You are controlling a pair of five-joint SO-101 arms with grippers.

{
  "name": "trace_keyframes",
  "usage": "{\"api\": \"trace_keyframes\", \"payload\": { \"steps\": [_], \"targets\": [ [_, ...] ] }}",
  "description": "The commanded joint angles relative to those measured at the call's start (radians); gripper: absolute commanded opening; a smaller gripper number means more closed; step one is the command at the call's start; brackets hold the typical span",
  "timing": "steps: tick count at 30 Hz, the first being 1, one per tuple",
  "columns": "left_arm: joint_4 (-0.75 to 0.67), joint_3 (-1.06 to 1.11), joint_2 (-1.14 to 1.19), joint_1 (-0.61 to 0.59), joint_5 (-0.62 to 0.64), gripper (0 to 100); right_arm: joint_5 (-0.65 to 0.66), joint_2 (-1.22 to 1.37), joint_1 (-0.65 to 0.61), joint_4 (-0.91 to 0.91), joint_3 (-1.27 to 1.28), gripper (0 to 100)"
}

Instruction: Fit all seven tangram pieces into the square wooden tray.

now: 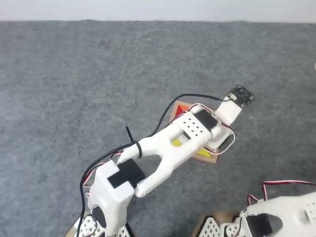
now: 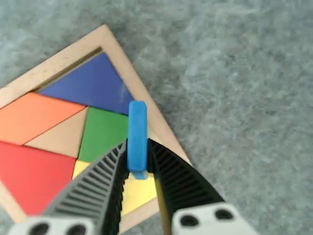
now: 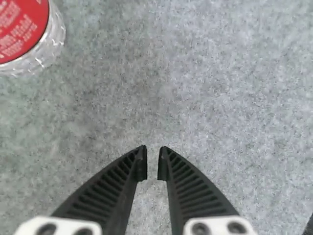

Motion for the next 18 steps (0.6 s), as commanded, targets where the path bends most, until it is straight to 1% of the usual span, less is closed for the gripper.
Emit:
{"api": "trace_keyframes", "payload": {
  "steps": [1,8,13,18],
  "targets": [
    [0.038,-0.050,-0.014,-0.008,0.040,6,-0.003,-0.044,-0.005,0.008,-0.069,6.9],
    [0.040,-0.045,-0.008,-0.008,0.058,7,0.015,-0.044,-0.038,0.015,-0.064,6.9],
    [0.069,-0.050,-0.006,-0.015,0.080,7,0.023,-0.044,-0.047,0.015,-0.071,6.9],
    [0.068,-0.047,-0.009,-0.015,0.075,15,0.023,-0.045,-0.064,0.015,-0.071,6.9]
  ]
}}
